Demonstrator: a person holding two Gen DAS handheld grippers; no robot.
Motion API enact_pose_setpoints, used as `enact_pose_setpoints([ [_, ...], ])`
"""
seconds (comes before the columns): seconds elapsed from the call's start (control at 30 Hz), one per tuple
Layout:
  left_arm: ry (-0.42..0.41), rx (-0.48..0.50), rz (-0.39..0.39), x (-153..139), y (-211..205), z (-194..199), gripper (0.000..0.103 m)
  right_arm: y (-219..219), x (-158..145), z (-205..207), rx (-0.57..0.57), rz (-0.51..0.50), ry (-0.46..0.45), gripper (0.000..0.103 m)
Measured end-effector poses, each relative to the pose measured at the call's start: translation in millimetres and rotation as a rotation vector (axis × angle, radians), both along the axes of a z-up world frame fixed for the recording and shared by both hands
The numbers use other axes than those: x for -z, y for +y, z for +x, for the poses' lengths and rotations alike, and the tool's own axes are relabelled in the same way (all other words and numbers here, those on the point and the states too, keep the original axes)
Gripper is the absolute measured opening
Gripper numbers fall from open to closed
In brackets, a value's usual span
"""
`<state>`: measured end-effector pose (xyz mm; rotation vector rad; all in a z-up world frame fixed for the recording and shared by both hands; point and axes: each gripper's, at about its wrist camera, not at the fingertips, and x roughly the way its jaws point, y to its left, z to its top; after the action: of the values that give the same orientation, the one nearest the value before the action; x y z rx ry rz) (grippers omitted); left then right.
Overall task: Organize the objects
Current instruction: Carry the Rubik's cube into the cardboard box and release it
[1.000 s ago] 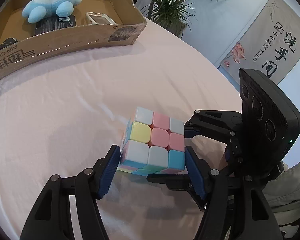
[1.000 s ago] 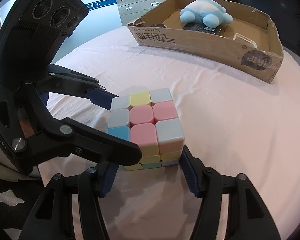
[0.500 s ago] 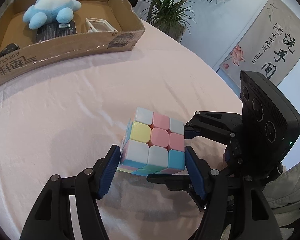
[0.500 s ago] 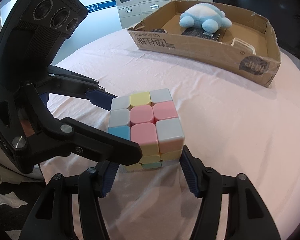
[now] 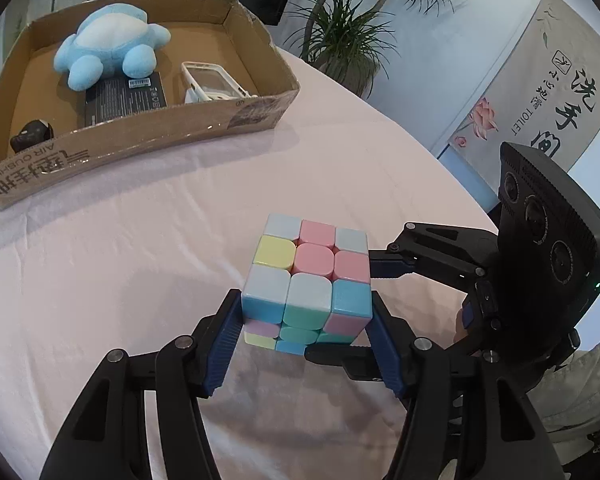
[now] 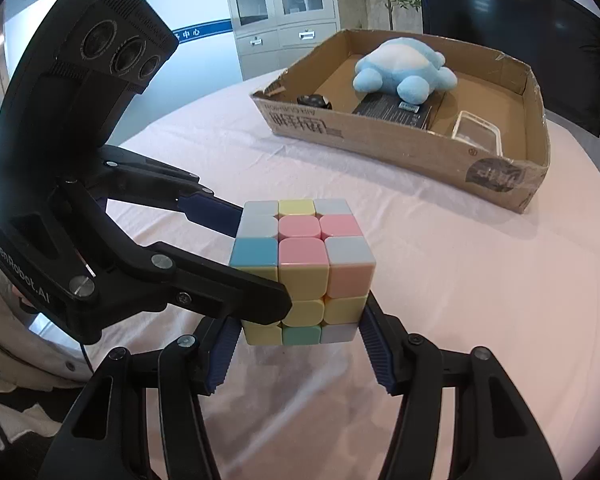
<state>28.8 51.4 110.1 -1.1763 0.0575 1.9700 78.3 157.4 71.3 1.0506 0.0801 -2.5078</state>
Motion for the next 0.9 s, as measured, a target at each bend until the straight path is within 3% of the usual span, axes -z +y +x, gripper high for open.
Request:
enact_pose_setpoints([
  [0.9,0.102,-0.011,0.0,-49,7,-40,0.059,19,-36,-33,0.058,-0.117,0.069,0.055],
])
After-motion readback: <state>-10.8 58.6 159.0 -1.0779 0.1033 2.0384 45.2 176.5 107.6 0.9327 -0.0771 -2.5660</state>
